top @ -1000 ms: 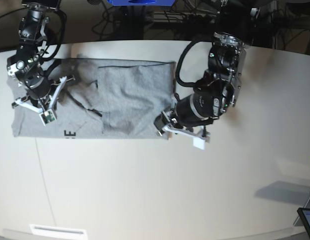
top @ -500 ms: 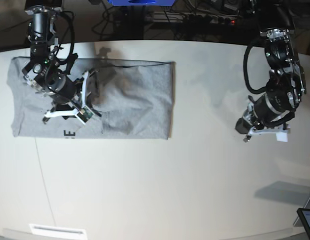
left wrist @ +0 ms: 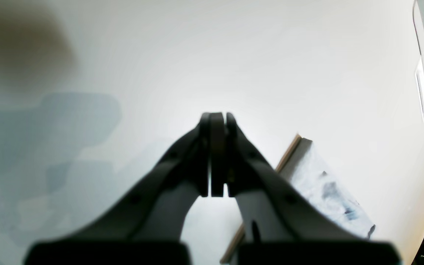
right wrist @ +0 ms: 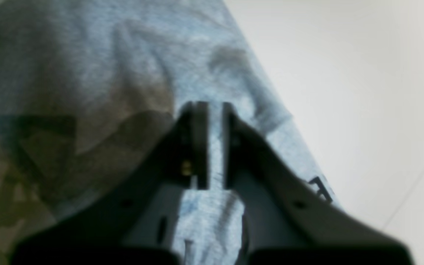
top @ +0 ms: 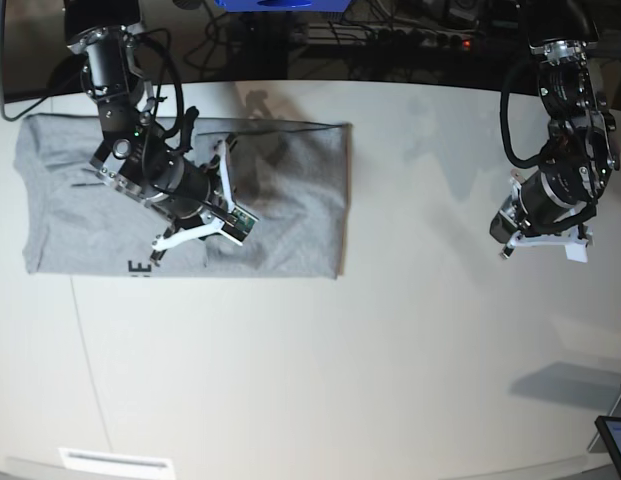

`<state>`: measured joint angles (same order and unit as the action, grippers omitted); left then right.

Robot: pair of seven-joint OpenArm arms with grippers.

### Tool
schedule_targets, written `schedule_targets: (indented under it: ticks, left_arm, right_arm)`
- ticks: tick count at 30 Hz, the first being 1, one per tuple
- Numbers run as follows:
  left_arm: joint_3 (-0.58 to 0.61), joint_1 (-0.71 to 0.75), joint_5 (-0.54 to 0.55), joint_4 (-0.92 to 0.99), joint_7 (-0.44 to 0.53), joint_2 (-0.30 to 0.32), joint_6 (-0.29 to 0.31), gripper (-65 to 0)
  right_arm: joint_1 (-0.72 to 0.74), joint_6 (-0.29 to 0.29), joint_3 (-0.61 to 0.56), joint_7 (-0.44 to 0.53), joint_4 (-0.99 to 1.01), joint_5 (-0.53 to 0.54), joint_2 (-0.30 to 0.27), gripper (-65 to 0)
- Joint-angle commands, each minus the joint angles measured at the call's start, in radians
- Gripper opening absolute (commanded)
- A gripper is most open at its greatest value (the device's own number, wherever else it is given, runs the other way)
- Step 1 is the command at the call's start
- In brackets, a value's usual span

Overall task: Fold the T-shirt properly
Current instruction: 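Move the right gripper to the shirt's side edge and grasp it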

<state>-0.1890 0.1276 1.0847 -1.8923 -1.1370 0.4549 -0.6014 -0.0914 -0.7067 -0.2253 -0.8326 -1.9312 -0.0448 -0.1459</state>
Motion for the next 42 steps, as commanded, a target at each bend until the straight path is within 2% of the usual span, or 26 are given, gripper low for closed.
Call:
schedule_targets:
  ticks: [1,13,21,27,34,39,40,42]
  left_arm:
    - [-0.010,-0.010,0.009,-0.017,0.007,0.018,0.007,-65.0]
    - [-0.016,0.011,0.009,-0.017,0.007,0.020,0.008,-65.0]
    - [-0.016,0.011,0.009,-0.017,0.007,0.020,0.008,-65.0]
    - [-0.016,0.011,0.009,-0.017,0.007,0.020,0.008,-65.0]
    - [-0.007,0.008,0.010,-0.023,0.007,0.002,0.011,-65.0]
    - [0.075,0.001,0.010,-0.086,0.007,-0.021,0.105,-65.0]
    - [0.093,-0.001,0.005,-0.086,0.008,-0.037,0.107,-65.0]
    - [0.116,-0.018,0.002,-0.085,0.008,-0.067,0.107,-65.0]
  right_arm:
    - [0.025,0.009,-0.007,0.016,0.005,0.004,-0.002,-65.0]
    - [0.161,0.009,-0.009,0.016,0.194,0.004,0.019,-65.0]
    - [0.255,0.009,-0.007,0.025,0.396,0.007,0.019,-65.0]
    - [0.249,0.009,-0.007,0.097,0.490,0.007,0.019,-65.0]
    - [0.247,0.009,-0.007,0.092,0.298,0.003,-0.011,-65.0]
    - [0.212,0.009,-0.003,0.078,0.100,0.001,-0.074,-65.0]
    - [0.201,0.009,0.022,0.057,0.075,0.001,-0.079,-65.0]
    - [0.180,0.045,0.102,0.020,0.054,0.001,-0.076,-65.0]
